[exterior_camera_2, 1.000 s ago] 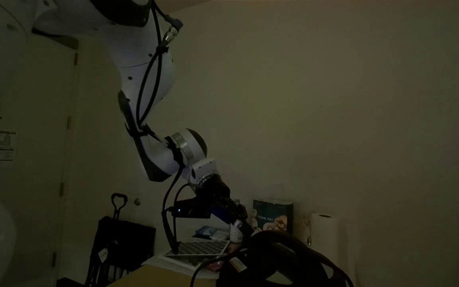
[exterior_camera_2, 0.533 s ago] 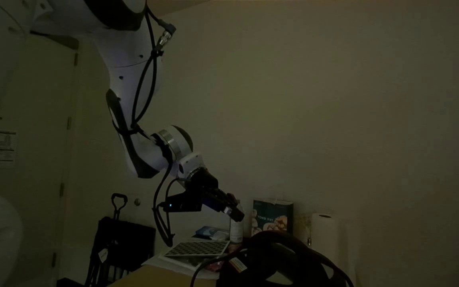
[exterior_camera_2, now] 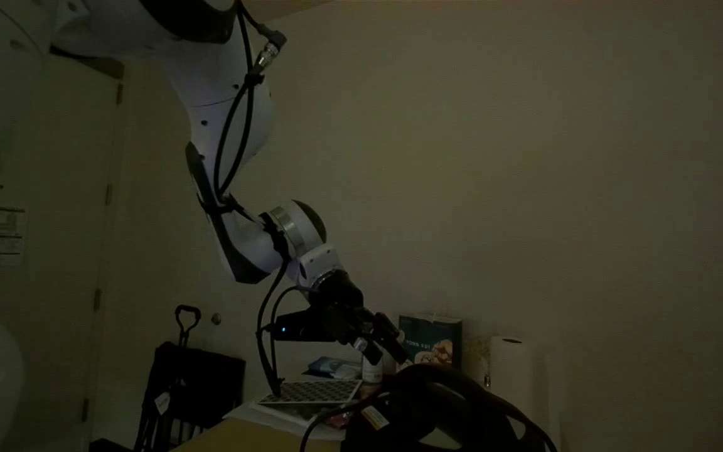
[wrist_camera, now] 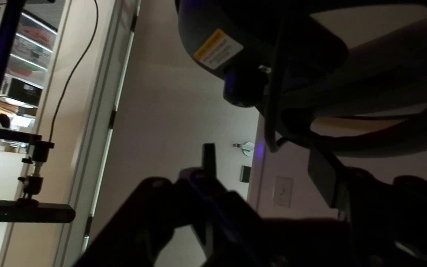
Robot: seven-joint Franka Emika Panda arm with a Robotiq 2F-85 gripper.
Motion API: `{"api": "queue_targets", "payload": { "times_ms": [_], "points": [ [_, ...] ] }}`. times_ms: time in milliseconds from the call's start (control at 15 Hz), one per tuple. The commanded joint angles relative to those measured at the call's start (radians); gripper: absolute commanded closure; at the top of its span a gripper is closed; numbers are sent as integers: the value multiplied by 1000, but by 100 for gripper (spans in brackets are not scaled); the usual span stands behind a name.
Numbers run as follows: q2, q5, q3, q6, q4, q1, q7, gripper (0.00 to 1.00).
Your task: Put the cable on the cooker then remove it.
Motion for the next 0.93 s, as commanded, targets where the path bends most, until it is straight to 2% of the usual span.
{"api": "queue_targets", "payload": {
  "times_ms": [0, 133, 200, 267, 333, 867],
  "points": [
    [-26, 84, -22, 29, -51, -48, 8, 4],
    [-16, 122, -32, 54, -56, -65, -6, 0],
    [-13, 133, -34, 75, -60, -70, -11, 34],
    [-9, 145, -37, 91, -60, -72, -10, 30],
    [-1, 153, -38, 100, -56, -71, -10, 31],
    [29, 149, -31, 109, -20, -54, 14, 82]
  ]
}}
